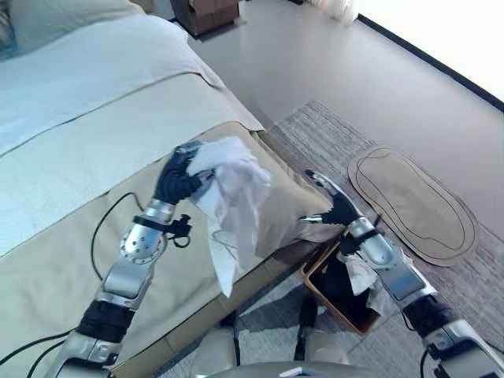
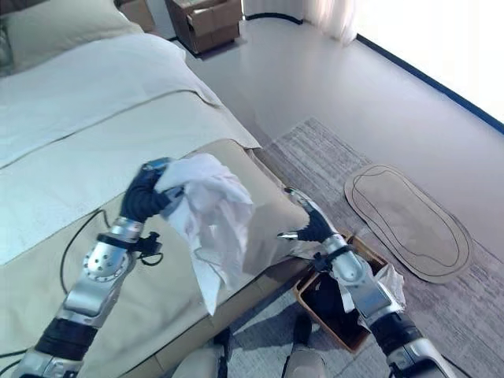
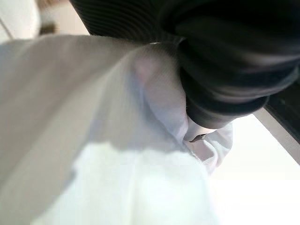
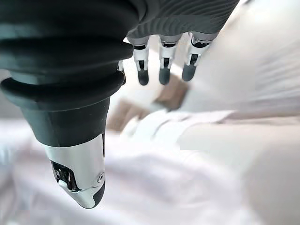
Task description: Pick up clothes into the bucket
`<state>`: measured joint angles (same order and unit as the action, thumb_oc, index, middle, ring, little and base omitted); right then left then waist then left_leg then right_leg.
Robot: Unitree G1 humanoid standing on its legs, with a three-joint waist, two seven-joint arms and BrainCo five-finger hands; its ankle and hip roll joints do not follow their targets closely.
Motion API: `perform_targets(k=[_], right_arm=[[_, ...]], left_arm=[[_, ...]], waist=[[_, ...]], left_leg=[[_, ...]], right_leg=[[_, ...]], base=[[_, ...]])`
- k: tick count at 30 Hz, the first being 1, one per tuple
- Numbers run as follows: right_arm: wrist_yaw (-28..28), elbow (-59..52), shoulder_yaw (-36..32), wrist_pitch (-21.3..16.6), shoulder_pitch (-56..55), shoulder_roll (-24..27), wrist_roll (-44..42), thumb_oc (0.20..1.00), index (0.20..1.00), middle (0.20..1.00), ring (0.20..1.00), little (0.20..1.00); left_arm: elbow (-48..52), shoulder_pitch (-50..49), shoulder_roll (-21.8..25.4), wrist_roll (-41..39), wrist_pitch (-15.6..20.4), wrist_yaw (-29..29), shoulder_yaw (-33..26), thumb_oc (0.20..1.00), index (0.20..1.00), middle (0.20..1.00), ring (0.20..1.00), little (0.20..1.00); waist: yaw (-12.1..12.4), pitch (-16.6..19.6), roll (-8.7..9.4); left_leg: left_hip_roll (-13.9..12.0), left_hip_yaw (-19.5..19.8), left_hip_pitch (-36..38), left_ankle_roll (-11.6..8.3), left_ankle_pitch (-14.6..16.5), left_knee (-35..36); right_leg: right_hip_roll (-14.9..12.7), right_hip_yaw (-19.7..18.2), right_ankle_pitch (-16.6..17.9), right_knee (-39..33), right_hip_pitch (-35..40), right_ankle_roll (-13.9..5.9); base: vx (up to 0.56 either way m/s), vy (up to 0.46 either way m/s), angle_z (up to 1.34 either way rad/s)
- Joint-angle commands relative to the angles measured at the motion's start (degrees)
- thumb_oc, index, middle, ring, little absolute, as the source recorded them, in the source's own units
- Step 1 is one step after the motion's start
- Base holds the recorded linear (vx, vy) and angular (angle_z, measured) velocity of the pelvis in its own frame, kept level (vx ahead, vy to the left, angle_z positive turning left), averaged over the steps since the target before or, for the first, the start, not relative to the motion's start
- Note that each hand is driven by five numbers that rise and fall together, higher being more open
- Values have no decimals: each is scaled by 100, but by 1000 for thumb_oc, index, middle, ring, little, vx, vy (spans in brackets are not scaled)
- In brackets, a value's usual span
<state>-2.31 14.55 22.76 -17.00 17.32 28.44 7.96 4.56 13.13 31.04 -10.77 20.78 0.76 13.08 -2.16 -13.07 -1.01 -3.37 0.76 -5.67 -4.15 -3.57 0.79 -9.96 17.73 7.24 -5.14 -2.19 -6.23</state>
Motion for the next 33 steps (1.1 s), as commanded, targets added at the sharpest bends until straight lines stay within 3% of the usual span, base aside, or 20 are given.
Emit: perform_targets(k=[1, 6, 10, 15, 17, 18, 19, 33], right_arm=[[38, -18, 402, -118, 398, -321, 161, 1000, 1000, 1000, 1000, 1000], [311, 31, 878, -36, 605, -714, 86, 1000, 1000, 1000, 1000, 1000], [509, 229, 1095, 52, 634, -1094, -487, 1000, 1000, 1000, 1000, 1000], [1332, 276, 1592, 260, 729, -1429, -1667, 1000, 1000, 1000, 1000, 1000], [1428, 291, 1691, 291, 768, -1440, -1673, 1000, 1000, 1000, 1000, 1000], [1445, 292, 1726, 313, 785, -1436, -1703, 953, 953, 953, 953, 953], [1500, 322, 1779, 334, 808, -1453, -1700, 200, 200, 200, 200, 200], [1102, 547, 1349, 347, 310, -1369, -1627, 200, 200, 200, 200, 200]], left_arm=[[409, 618, -144, -135, 263, 26, 46, 200, 200, 200, 200, 200], [587, 927, -301, -119, 176, -50, 328, 200, 200, 200, 200, 200], [711, 1090, -449, -199, 126, -15, 448, 200, 200, 200, 200, 200], [869, 1249, -612, -396, 42, -185, 722, 200, 200, 200, 200, 200], [882, 1274, -611, -412, 37, -217, 749, 200, 200, 200, 200, 200], [909, 1292, -605, -452, 39, -234, 761, 200, 200, 200, 200, 200], [941, 1301, -614, -496, 38, -255, 760, 200, 200, 200, 200, 200], [1055, 1267, -692, -632, 49, -114, 658, 200, 200, 200, 200, 200]], waist=[[103, 401, 188], [106, 551, 158], [116, 594, 130], [154, 622, 139], [158, 633, 146], [159, 642, 146], [166, 646, 148], [152, 693, 137]], left_leg=[[-98, -96, -122, -90, 34, -41], [-111, -127, 44, -76, 84, -24], [-111, -156, 130, -62, 121, -32], [-126, -178, 164, -60, 154, -57], [-131, -177, 173, -65, 157, -51], [-134, -178, 182, -68, 156, -49], [-136, -178, 191, -72, 155, -42], [-158, -169, 229, -73, 193, -65]], right_leg=[[-407, -53, -304, 463, 134, -404], [-398, -73, -332, 427, 269, -387], [-397, -89, -337, 390, 351, -378], [-373, -94, -368, 369, 400, -359], [-368, -88, -376, 369, 412, -359], [-363, -86, -381, 366, 421, -360], [-359, -81, -386, 360, 437, -359], [-319, -42, -406, 311, 531, -352]], base=[[42, -28, 5], [53, -16, -1], [30, -6, -1], [7, -4, 0], [18, -11, 0], [40, -19, 0], [40, -17, 0], [8, -4, 0]])
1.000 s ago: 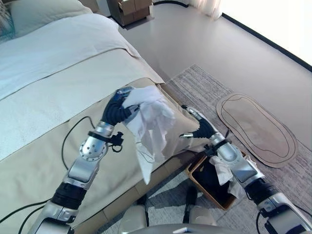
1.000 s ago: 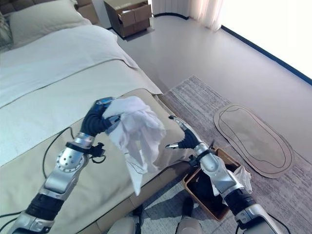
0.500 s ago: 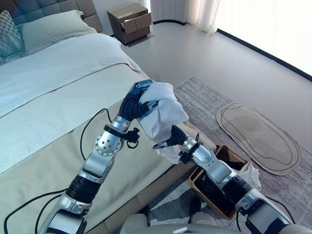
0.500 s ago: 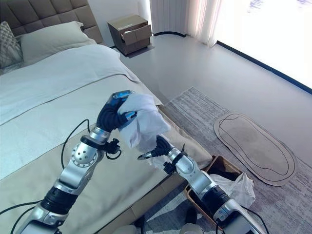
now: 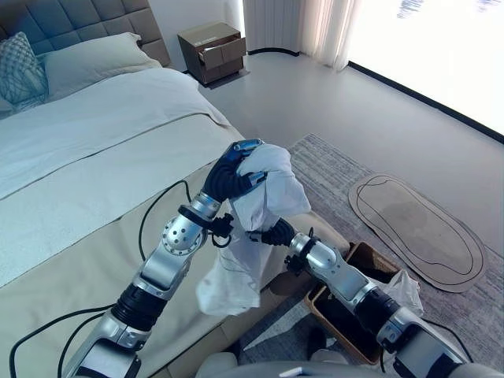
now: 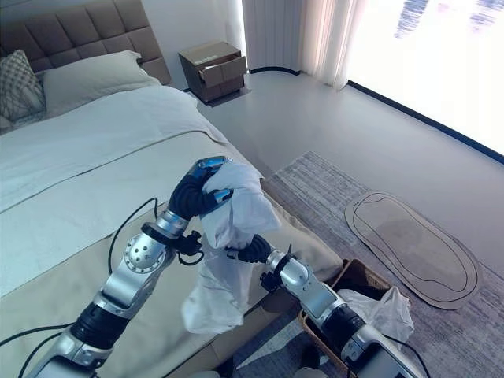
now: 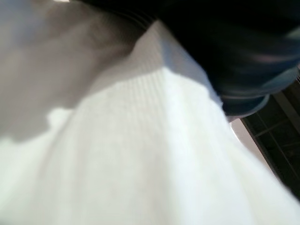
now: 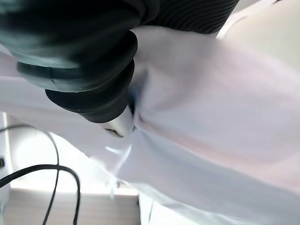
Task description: Pick up clothes into the bucket
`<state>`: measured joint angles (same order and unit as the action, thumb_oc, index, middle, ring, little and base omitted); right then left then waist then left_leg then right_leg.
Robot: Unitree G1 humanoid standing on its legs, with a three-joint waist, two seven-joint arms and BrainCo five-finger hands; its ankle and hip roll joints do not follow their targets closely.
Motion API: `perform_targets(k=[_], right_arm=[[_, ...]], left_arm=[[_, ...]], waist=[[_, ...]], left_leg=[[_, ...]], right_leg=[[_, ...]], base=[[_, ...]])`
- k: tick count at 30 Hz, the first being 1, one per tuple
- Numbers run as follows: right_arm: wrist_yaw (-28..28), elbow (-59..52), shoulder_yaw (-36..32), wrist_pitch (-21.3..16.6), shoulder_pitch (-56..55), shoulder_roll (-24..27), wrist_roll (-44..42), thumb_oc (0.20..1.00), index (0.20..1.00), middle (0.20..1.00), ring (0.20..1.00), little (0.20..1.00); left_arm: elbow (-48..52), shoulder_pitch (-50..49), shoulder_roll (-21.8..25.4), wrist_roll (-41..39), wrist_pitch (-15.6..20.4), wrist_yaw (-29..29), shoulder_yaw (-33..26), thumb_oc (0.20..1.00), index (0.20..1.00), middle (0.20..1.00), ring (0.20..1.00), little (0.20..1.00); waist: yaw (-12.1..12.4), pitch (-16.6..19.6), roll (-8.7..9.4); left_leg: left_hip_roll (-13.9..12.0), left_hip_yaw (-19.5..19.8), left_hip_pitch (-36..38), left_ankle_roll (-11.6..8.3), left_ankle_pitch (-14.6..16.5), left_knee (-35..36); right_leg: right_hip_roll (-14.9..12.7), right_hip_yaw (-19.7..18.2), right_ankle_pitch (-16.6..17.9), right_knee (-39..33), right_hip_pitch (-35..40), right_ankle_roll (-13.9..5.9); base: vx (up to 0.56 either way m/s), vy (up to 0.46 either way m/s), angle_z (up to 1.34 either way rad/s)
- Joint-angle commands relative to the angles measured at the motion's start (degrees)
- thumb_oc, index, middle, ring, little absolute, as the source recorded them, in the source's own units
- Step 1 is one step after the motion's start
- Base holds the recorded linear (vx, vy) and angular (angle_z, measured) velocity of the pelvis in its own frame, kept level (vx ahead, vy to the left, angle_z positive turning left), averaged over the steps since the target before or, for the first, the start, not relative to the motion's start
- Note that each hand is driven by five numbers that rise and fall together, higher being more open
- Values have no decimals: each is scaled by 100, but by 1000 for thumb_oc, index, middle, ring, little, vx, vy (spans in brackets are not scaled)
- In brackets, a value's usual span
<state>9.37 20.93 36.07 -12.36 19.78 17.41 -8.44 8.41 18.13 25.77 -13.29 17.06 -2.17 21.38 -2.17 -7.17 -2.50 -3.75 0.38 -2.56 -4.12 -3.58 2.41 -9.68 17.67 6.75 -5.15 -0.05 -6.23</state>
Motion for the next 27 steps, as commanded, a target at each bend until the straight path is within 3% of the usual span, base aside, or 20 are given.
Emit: perform_targets(k=[1, 11, 17, 18, 24, 27], right_arm=[[-98, -121, -75, -127, -45, -218, -17, 200, 200, 200, 200, 200], [-266, -278, -1042, -245, -1099, 161, -322, 200, 200, 200, 200, 200], [-357, -968, -2020, -471, -1833, 409, -761, 200, 200, 200, 200, 200], [-375, -1123, -2287, -549, -2033, 406, -984, 200, 200, 200, 200, 200], [-417, -1600, -3084, -827, -2560, 285, -1585, 200, 200, 200, 200, 200], [-384, -1847, -3334, -892, -2699, 266, -1683, 200, 200, 200, 200, 200]], left_arm=[[663, 729, -163, -363, 424, 190, -199, 200, 200, 200, 200, 200], [516, 220, -154, -310, 471, 229, -562, 200, 200, 200, 200, 200], [298, -421, -120, 117, 626, 402, -1010, 200, 200, 200, 200, 200], [272, -641, -133, 175, 708, 417, -1072, 1000, 1000, 1000, 1000, 1000], [33, -1438, -56, 130, 824, 252, -1236, 1000, 1000, 1000, 1000, 1000], [-470, -1846, 112, 743, 675, 272, -1198, 1000, 1000, 1000, 1000, 1000]], waist=[[148, 106, 289], [28, 130, 325], [-79, 128, 354], [-100, 129, 353], [-152, 127, 345], [-157, 120, 341]], left_leg=[[-119, -127, -82, -80, 199, -233], [-151, -177, -16, -74, 240, -226], [-174, -227, 19, -71, 252, -225], [-182, -240, 28, -72, 257, -226], [-181, -283, 9, -73, 250, -217], [-180, -288, 2, -66, 255, -224]], right_leg=[[-344, -26, -360, 308, 328, -353], [-328, -57, -371, 302, 358, -363], [-315, -135, -381, 307, 345, -367], [-317, -140, -384, 308, 347, -369], [-310, -162, -375, 309, 291, -378], [-308, -186, -371, 318, 275, -383]], base=[[0, 0, 0], [1, -1, -1], [4, -8, -5], [0, 0, 0], [-10, 2, -5], [-12, 4, -4]])
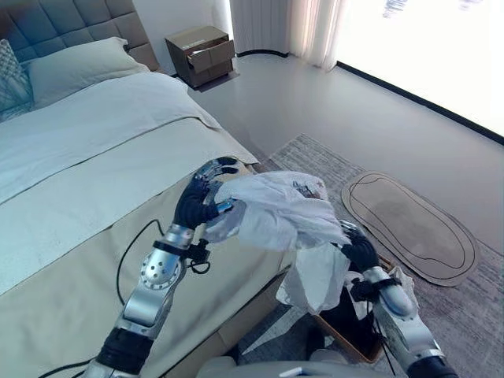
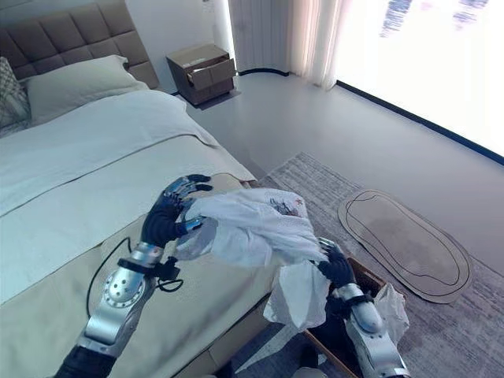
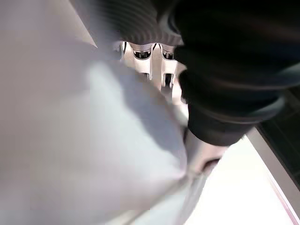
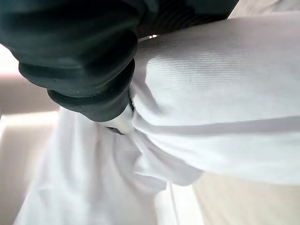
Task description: Pick up clothes into the bucket
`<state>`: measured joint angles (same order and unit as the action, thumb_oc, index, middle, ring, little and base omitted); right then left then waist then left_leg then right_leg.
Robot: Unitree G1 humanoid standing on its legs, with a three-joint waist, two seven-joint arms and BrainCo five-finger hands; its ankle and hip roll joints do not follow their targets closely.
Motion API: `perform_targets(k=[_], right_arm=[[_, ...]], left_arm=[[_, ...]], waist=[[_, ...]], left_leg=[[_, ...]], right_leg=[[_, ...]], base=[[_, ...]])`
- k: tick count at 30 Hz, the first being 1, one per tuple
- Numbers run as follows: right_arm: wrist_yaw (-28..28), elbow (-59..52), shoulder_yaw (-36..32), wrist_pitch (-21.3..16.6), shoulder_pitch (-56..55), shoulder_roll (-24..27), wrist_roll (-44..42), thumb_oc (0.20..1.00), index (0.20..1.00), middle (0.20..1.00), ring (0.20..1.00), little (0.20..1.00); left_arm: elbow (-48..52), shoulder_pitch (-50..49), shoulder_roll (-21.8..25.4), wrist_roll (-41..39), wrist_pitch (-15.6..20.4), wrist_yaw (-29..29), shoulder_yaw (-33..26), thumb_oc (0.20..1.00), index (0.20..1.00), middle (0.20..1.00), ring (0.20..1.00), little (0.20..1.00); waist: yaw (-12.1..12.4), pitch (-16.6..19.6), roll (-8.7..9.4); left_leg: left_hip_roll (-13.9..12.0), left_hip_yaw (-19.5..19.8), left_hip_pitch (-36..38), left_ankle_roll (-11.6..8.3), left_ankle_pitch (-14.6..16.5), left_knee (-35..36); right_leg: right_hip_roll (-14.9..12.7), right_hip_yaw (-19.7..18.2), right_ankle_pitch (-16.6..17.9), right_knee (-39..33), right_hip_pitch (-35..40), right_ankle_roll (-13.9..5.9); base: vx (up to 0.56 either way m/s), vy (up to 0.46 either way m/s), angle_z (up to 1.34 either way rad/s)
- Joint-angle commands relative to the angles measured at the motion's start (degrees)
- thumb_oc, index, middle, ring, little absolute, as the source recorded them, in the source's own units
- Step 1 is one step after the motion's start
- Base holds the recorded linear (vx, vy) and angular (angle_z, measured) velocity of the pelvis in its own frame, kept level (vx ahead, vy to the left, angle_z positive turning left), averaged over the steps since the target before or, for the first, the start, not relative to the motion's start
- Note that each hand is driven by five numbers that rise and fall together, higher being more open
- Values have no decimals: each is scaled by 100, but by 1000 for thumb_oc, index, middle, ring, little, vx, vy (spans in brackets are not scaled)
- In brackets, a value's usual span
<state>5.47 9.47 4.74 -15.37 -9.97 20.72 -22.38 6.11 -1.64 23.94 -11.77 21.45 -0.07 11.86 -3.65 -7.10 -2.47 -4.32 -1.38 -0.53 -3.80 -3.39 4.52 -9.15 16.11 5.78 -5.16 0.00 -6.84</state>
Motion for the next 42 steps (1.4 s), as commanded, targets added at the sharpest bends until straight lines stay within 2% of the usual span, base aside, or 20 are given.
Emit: perform_targets(k=[1, 8, 16, 19, 20, 23, 26, 30, 31, 32, 37, 40, 42], right_arm=[[14, -750, -321, -615, 269, -48, -314, 200, 200, 200, 200, 200], [-376, -722, -712, -845, 406, -123, -426, 200, 200, 200, 200, 200], [-849, -771, -1347, -1073, 419, -201, -295, 200, 200, 200, 200, 200], [-1078, -548, -1559, -1126, 463, -207, -288, 200, 200, 200, 200, 200], [-1229, -359, -1658, -1074, 344, -185, -74, 200, 200, 200, 200, 200], [-1457, -122, -1701, -1001, 250, -164, 302, 200, 200, 200, 200, 200], [-1700, 338, -1776, -968, 229, -253, 521, 200, 200, 200, 200, 200], [-1959, 843, -1744, -919, 530, -311, 446, 200, 200, 200, 200, 200], [-2090, 1023, -1694, -907, 756, -259, 453, 200, 200, 200, 200, 200], [-2093, 1037, -1692, -913, 775, -257, 453, 200, 200, 200, 200, 200], [-2622, 1246, -1564, -1033, 1709, 19, 414, 200, 200, 200, 200, 200], [-2837, 1035, -1730, -1189, 1910, 112, 314, 200, 200, 200, 200, 200], [-2955, 915, -1793, -1200, 1935, 140, 393, 200, 200, 200, 200, 200]], left_arm=[[-417, 34, 408, 958, 175, 21, -192, 1000, 1000, 1000, 1000, 1000], [-1813, 20, 444, 1209, 348, -124, 361, 1000, 1000, 1000, 1000, 1000], [-1946, -190, 546, 792, 359, -375, 394, 1000, 1000, 1000, 1000, 1000], [-1992, -243, 406, 499, 414, -209, 116, 1000, 1000, 1000, 1000, 1000], [-1962, -430, 150, -49, 462, -168, -241, 1000, 1000, 1000, 1000, 1000], [-1912, -626, -130, -422, 489, -153, -569, 1000, 1000, 1000, 1000, 1000], [-1603, -898, -353, -343, 598, 113, -955, 1000, 1000, 1000, 1000, 1000], [-1132, -970, -425, -917, 688, 2, -967, 1000, 1000, 1000, 1000, 1000], [-936, -965, -337, -757, 770, 98, -925, 1000, 1000, 1000, 1000, 1000], [-932, -958, -340, -746, 767, 109, -928, 1000, 1000, 1000, 1000, 1000], [-756, -838, -19, -223, 1027, 804, -897, 1000, 1000, 1000, 1000, 1000], [-750, -807, 109, -52, 1104, 1075, -968, 1000, 1000, 1000, 1000, 1000], [-722, -800, 119, -11, 1104, 1136, -995, 1000, 1000, 1000, 1000, 1000]], waist=[[-15, 110, 339], [-62, 120, 338], [-123, 116, 322], [-143, 110, 347], [-149, 104, 389], [-157, 90, 412], [-126, 5, 411], [-95, -337, 337], [-93, -542, 312], [-95, -547, 312], [-52, -1239, 218], [-58, -1435, 186], [-60, -1442, 173]], left_leg=[[-119, -112, -209, -93, 235, -436], [-96, -154, -213, -77, 259, -447], [-83, -179, -231, -52, 263, -440], [-85, -200, -246, -41, 271, -454], [-88, -230, -236, -15, 289, -471], [-90, -292, -218, 13, 320, -499], [-71, -339, -243, 57, 382, -595], [-17, -366, -397, 126, 446, -802], [-13, -357, -559, 130, 489, -1026], [-14, -356, -582, 131, 504, -1059], [-128, -438, -1294, 134, 703, -1906], [-154, -444, -1644, 130, 719, -2119], [-153, -428, -1743, 127, 714, -2142]], right_leg=[[-363, -33, -271, 321, 268, -324], [-374, -78, -261, 336, 245, -345], [-379, -130, -237, 355, 176, -360], [-368, -187, -228, 377, 110, -356], [-365, -233, -207, 381, 89, -348], [-363, -290, -195, 388, 71, -354], [-413, -334, -221, 483, 11, -380], [-569, -432, -366, 1062, -304, -385], [-628, -458, -406, 1238, -451, -371], [-630, -462, -413, 1255, -467, -370], [-676, -628, -418, 1684, -1137, -321], [-700, -669, -458, 1884, -1482, -301], [-710, -673, -463, 1921, -1585, -291]], base=[[-12, 3, -3], [0, 0, 0], [0, 0, 0], [-4, 5, -3], [-3, 5, -11], [-9, -5, -21], [-16, -14, -20], [-93, 8, -9], [-115, -4, -4], [-147, -10, -5], [-151, -8, -13], [-111, -17, -14], [-39, -5, -2]])
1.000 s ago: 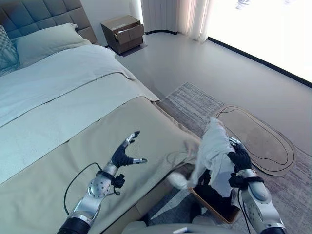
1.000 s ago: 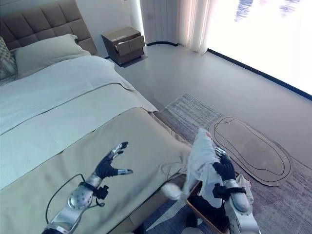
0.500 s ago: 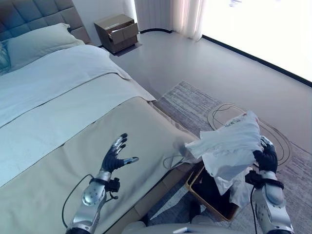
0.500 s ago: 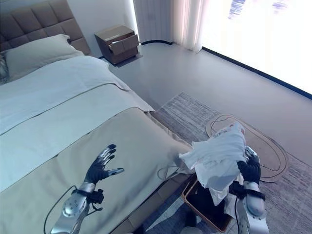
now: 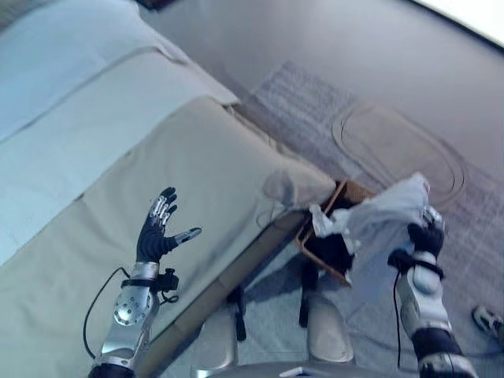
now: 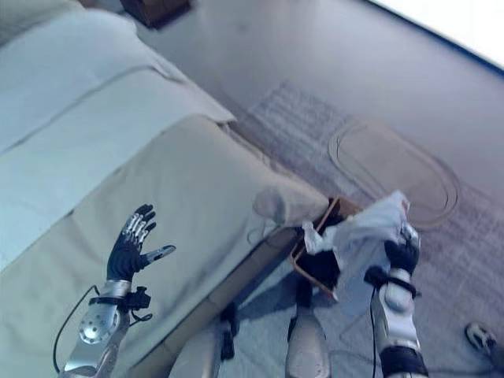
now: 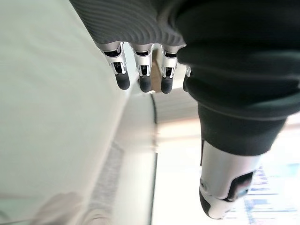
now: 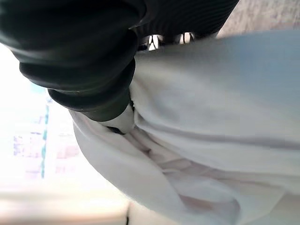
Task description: Pick up clothes into the bucket
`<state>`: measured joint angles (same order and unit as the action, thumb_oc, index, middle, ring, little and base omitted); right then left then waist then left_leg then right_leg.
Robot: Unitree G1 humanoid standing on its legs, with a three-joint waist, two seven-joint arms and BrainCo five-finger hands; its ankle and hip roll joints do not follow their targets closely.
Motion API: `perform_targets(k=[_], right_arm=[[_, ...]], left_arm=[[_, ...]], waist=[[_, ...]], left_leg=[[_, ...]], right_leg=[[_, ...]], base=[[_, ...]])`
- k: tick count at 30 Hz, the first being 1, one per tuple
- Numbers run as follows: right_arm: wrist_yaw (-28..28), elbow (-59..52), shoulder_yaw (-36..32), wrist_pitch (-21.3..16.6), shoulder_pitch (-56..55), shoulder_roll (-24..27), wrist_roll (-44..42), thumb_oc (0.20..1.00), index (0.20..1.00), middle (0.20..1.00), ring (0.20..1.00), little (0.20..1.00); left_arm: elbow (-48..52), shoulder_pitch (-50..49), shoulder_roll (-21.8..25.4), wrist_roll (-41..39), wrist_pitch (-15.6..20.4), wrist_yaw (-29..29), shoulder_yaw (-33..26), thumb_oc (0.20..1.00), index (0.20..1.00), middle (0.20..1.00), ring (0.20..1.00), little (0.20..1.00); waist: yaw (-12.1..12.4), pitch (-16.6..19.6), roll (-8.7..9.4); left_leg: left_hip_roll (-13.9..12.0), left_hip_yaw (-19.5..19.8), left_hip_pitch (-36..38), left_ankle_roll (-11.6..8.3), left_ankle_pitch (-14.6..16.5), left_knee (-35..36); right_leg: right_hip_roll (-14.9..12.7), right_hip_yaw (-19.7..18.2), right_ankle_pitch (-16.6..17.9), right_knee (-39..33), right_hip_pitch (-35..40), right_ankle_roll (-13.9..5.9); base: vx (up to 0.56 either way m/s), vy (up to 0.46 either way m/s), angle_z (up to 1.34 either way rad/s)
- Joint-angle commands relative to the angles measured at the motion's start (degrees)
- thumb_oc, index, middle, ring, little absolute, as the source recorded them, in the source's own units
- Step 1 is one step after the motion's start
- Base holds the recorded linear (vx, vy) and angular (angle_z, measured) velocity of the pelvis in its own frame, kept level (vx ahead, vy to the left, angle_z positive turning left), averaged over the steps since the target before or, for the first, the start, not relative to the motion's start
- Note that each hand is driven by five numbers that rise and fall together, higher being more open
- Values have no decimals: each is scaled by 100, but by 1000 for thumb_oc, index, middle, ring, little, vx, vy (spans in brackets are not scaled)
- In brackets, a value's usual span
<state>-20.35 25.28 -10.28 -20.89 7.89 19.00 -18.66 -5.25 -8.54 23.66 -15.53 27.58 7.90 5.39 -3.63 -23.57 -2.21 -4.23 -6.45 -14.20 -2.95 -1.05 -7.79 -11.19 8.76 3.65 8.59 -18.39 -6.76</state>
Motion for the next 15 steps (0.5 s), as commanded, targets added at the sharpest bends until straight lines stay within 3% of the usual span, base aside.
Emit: perform_targets(k=[1, 7, 15], right_arm=[[-608, -836, -533, -797, 176, 306, 24, 200, 200, 200, 200, 200], [-904, -1654, -1138, -1033, -2, 349, 254, 200, 200, 200, 200, 200], [-756, -2435, -1559, -1231, -303, 392, 259, 200, 200, 200, 200, 200]], left_arm=[[424, -110, 159, 429, 525, 471, -390, 1000, 1000, 1000, 1000, 1000], [325, -160, 63, 406, 538, 603, -521, 1000, 1000, 1000, 1000, 1000], [270, -165, 32, 442, 495, 520, -587, 1000, 1000, 1000, 1000, 1000]], waist=[[-71, 216, 119], [-118, 309, 117], [-207, 384, 175]], left_leg=[[-156, 83, -430, 33, 461, -858], [-124, 110, -401, 21, 442, -696], [-110, 119, -419, 7, 449, -666]], right_leg=[[-523, 95, -257, 538, 194, -300], [-516, 63, -233, 428, 178, -300], [-508, 43, -223, 362, 181, -299]], base=[[0, 0, 0], [5, 1, 0], [0, 0, 0]])
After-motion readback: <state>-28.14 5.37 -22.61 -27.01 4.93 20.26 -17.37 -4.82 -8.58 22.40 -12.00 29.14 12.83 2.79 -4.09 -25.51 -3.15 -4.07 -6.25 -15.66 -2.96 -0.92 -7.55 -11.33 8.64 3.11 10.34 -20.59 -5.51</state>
